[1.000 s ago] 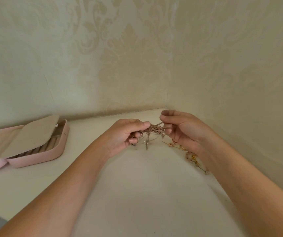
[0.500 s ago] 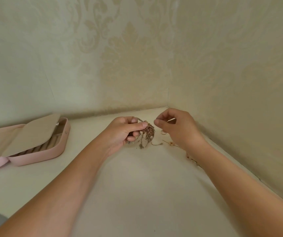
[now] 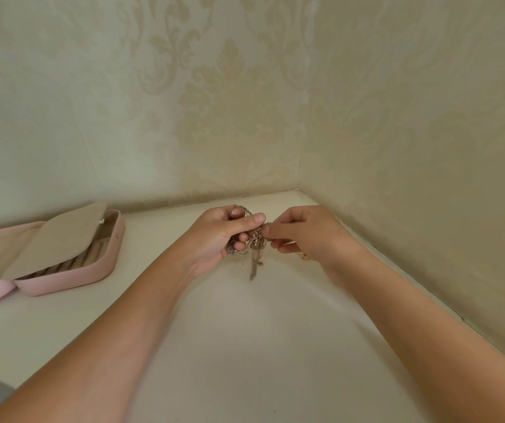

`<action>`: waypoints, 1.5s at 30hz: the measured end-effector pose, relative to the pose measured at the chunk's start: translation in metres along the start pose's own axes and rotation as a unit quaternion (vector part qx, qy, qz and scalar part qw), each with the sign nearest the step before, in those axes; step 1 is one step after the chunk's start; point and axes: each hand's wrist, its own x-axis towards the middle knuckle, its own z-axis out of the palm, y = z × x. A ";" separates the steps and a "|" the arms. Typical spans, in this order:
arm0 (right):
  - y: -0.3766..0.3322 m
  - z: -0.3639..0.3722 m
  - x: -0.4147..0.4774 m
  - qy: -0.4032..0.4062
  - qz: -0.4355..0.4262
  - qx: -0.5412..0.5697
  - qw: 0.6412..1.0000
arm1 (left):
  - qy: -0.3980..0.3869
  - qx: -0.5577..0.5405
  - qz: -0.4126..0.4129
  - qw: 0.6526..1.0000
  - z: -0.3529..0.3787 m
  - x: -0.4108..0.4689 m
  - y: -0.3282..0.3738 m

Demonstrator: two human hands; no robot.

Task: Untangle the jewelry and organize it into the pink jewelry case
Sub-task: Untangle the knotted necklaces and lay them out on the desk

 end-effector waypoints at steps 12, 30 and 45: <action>0.003 -0.007 0.011 0.047 -0.005 -0.025 0.999 | -0.071 -0.013 -0.037 0.997 0.008 -0.008 0.008; -0.005 -0.017 0.010 -0.054 0.036 0.231 0.971 | -0.068 0.070 -0.022 0.995 0.006 -0.006 0.005; 0.000 -0.017 0.009 -0.039 -0.016 -0.139 0.989 | 0.014 0.119 -0.016 0.993 0.004 -0.001 0.000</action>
